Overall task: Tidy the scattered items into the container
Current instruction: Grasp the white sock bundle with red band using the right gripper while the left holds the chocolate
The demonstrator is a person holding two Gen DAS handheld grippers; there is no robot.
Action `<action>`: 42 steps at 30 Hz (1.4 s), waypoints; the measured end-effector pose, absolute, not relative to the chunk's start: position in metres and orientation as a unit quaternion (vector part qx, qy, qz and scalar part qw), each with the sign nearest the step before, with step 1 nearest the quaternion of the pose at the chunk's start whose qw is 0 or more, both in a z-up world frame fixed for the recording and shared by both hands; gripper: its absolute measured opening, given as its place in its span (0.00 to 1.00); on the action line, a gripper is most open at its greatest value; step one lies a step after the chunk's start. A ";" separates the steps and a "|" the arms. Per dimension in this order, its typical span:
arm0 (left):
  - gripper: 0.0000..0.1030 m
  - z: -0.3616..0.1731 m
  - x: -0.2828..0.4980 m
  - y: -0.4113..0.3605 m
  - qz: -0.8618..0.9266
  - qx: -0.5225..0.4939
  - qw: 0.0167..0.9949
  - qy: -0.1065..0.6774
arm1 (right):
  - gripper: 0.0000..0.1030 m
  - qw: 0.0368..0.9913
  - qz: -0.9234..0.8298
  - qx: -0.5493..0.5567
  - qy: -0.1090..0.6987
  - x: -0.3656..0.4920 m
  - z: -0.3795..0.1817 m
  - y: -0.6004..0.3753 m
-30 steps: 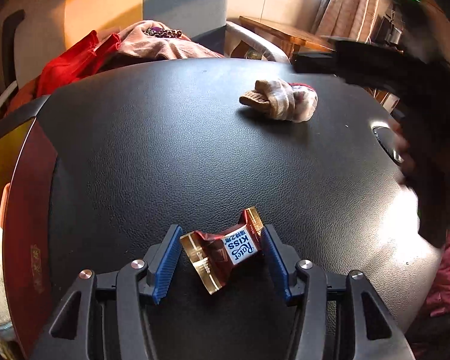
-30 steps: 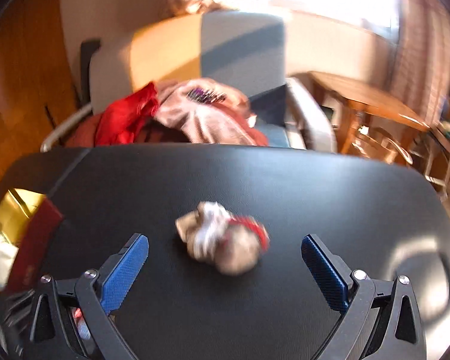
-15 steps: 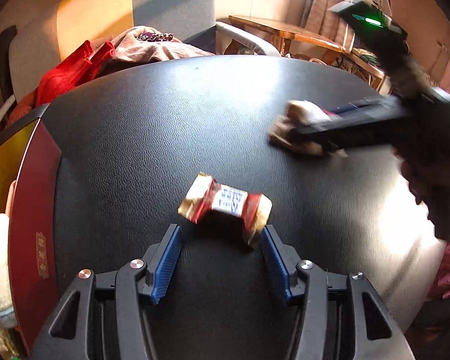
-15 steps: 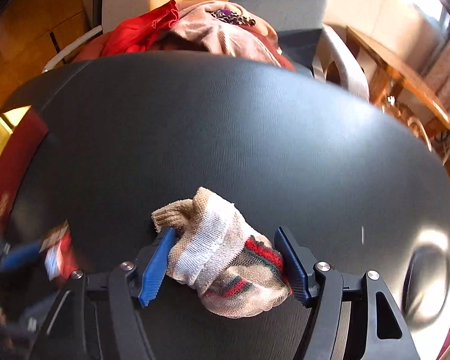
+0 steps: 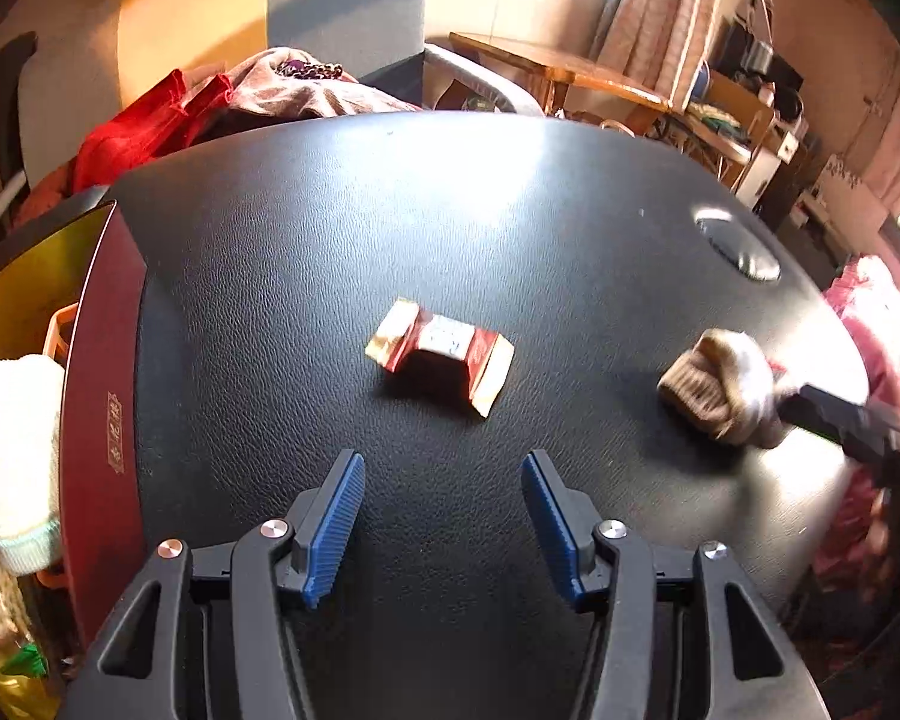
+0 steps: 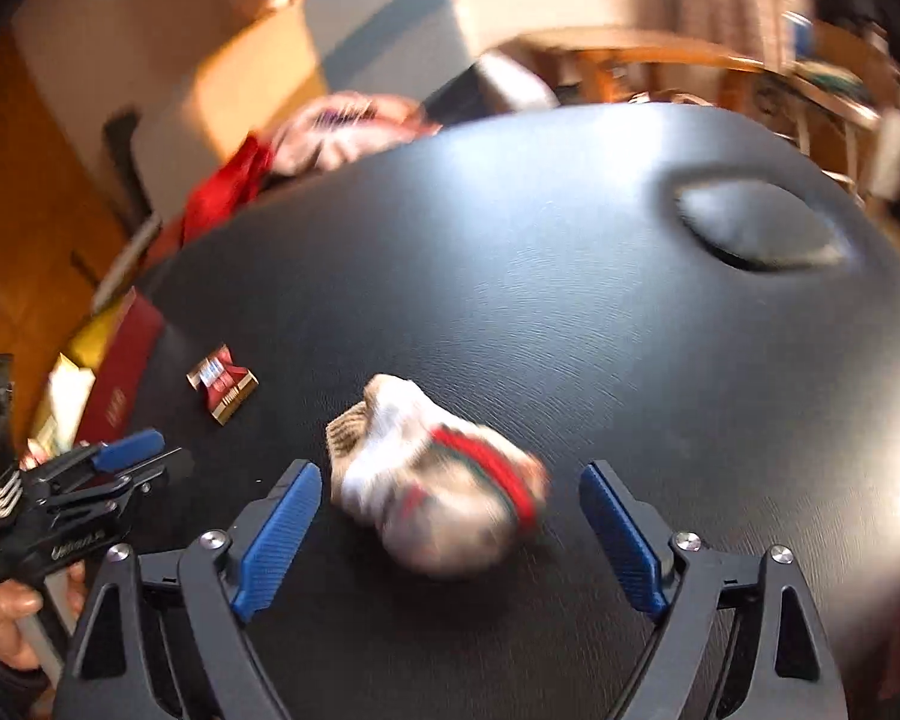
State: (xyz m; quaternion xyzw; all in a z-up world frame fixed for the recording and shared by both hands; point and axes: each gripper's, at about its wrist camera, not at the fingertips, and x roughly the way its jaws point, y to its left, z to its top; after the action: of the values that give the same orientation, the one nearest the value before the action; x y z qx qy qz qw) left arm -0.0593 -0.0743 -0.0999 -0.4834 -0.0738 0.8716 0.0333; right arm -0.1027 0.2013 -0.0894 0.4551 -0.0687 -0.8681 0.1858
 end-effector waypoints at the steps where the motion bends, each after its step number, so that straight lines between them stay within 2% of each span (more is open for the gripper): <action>1: 0.55 -0.097 -0.063 -0.077 0.869 -0.485 0.036 -0.089 | 0.87 0.180 -0.871 0.451 -0.076 -0.097 -0.088 0.206; 3: 0.57 -0.092 -0.073 -0.081 0.867 -0.486 0.029 -0.104 | 0.87 0.171 -0.874 0.446 -0.088 -0.089 -0.084 0.213; 7: 0.58 -0.089 -0.100 -0.074 0.868 -0.490 0.011 -0.079 | 0.88 0.165 -0.879 0.437 -0.099 -0.079 -0.081 0.215; 11: 0.59 -0.095 -0.122 -0.065 0.868 -0.495 -0.003 -0.042 | 0.88 0.166 -0.882 0.432 -0.091 -0.079 -0.083 0.211; 17: 0.58 -0.113 -0.133 -0.063 0.856 -0.514 -0.015 -0.051 | 0.88 0.158 -0.893 0.416 -0.065 -0.082 -0.082 0.211; 21: 0.59 -0.117 -0.134 -0.056 0.863 -0.505 -0.009 -0.012 | 0.88 0.158 -0.890 0.422 -0.067 -0.093 -0.085 0.213; 27: 0.52 -0.115 -0.119 -0.054 0.861 -0.508 0.020 0.017 | 0.88 0.155 -0.891 0.421 -0.069 -0.102 -0.087 0.211; 34: 0.52 -0.106 -0.095 -0.074 0.864 -0.500 0.029 -0.043 | 0.88 0.174 -0.887 0.423 -0.064 -0.101 -0.092 0.200; 38: 0.57 -0.100 -0.104 -0.081 0.866 -0.496 0.017 -0.051 | 0.88 0.182 -0.889 0.416 -0.059 -0.101 -0.092 0.194; 42: 0.62 -0.102 -0.114 -0.073 0.862 -0.505 0.025 -0.024 | 0.88 0.186 -0.894 0.407 -0.037 -0.099 -0.091 0.189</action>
State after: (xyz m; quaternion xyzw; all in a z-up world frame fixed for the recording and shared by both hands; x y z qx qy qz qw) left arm -0.1139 -0.0730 -0.1016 -0.5053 -0.0237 0.8623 0.0253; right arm -0.0990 0.1888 -0.0915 0.4065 -0.0365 -0.8938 0.1857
